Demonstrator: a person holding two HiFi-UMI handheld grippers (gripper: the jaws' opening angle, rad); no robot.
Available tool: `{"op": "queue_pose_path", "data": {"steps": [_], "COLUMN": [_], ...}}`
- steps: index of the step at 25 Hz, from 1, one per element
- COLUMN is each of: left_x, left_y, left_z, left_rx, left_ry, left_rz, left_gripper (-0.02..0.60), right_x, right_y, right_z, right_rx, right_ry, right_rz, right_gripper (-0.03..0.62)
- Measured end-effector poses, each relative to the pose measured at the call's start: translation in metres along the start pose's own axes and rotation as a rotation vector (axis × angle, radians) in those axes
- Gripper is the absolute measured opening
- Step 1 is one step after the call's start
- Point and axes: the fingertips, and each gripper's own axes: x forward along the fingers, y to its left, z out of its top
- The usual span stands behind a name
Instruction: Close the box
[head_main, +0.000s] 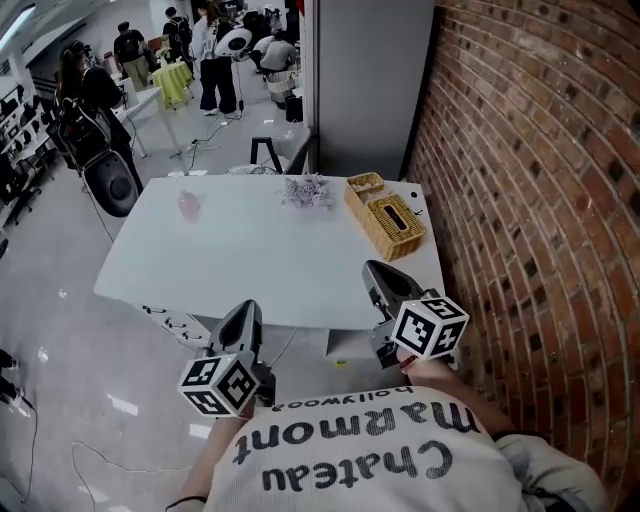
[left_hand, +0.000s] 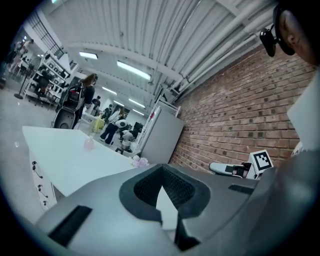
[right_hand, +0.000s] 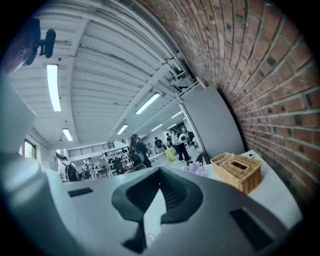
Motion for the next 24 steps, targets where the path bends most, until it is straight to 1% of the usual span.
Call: {"op": "queue_pose_path", "data": {"steps": [7, 13, 16, 20, 24], "left_x": [-0.011, -0.036, -0.048, -0.064, -0.078], "left_y": [-0.053, -0.093, -0.103, -0.109, -0.116], "left_z": [-0.025, -0.043, -0.059, -0.074, -0.089], "left_rx": [-0.017, -0.005, -0.008, -0.013, 0.004], "left_ry": [0.001, 0.032, 0.057, 0.063, 0.086], "left_rz": [-0.028, -0.047, -0.037, -0.029, -0.034], "left_gripper": [0.002, 0.002, 0.002, 0.002, 0.002], "right_x": [-0.069, -0.118, -0.135, -0.154, -0.168], "right_y": [-0.017, -0.026, -0.030, -0.032, -0.037], "right_z": [-0.005, -0.017, -0.029, -0.045, -0.057], "right_rx": [-0.035, -0.009, 0.003, 0.000, 0.009], "right_ry": [0.025, 0.042, 0.058, 0.070, 0.069], "right_rz": [-0.020, -0.062, -0.067, -0.074, -0.091], "right_gripper": [0.003, 0.003, 0.003, 0.003, 0.003]}}
